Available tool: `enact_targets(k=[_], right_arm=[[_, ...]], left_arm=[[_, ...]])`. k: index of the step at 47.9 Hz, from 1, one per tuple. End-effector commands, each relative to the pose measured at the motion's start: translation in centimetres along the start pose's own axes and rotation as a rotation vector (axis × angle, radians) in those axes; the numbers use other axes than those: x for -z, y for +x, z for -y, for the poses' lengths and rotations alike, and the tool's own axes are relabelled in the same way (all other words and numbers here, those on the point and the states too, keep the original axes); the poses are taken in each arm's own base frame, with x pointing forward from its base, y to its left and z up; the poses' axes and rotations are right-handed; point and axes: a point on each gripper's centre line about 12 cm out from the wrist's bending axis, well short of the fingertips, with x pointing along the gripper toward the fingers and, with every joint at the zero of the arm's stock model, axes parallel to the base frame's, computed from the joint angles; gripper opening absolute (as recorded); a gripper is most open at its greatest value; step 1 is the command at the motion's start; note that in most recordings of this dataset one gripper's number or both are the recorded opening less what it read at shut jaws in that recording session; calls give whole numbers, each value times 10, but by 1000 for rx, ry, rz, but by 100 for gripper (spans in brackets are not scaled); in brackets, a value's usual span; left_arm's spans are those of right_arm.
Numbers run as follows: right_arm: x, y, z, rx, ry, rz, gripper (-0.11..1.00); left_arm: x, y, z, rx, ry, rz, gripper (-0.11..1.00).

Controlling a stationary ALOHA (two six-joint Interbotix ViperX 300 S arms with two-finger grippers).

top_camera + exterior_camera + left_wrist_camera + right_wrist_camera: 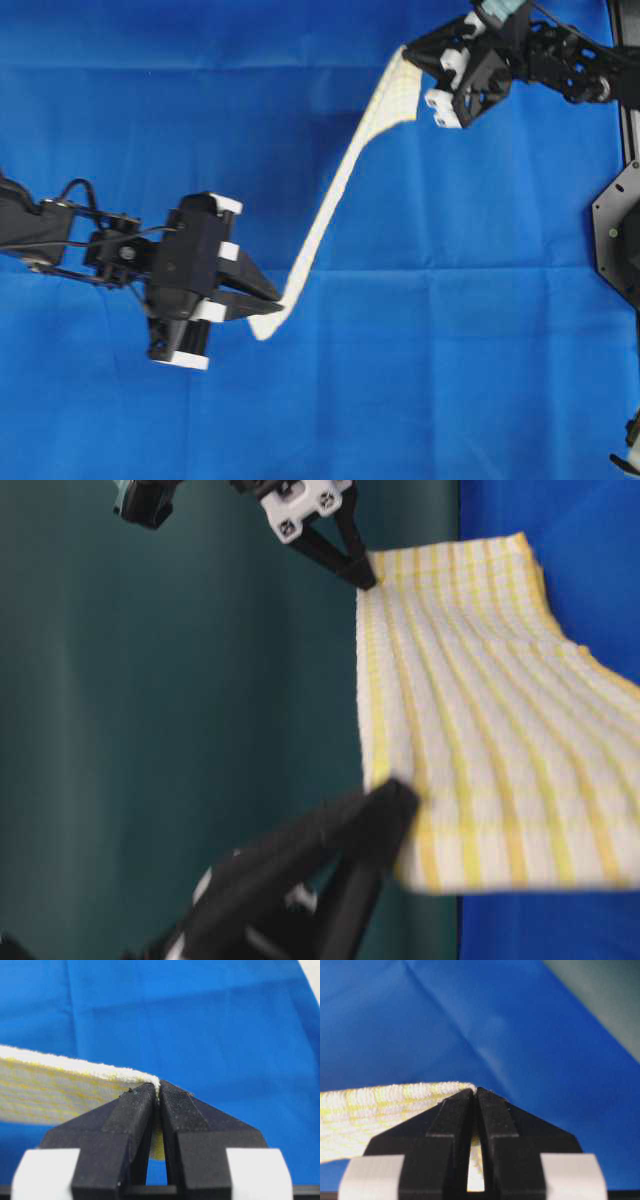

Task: Fold the yellow towel.
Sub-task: 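Lift the strip and rotate it vertical, left gripper swinging toward the near side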

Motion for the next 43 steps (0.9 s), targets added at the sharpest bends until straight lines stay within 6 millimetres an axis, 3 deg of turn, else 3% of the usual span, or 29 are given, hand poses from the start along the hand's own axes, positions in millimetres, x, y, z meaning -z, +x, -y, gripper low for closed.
enact_targets(k=[1,19,31,43], right_arm=[[-20,3,8,25,5,57,2],[-40,21,16,50,-30,76,2],[-41,22,17,53,-32,76,2],[-34,2,27,71,-21,78,2]], left_arm=[[-21,5,14,30,25,57,2],[-60,64,17,23,173,116,2],[-68,77,16,16,194,134,2],[-79,93,10,-2,198,211,2]])
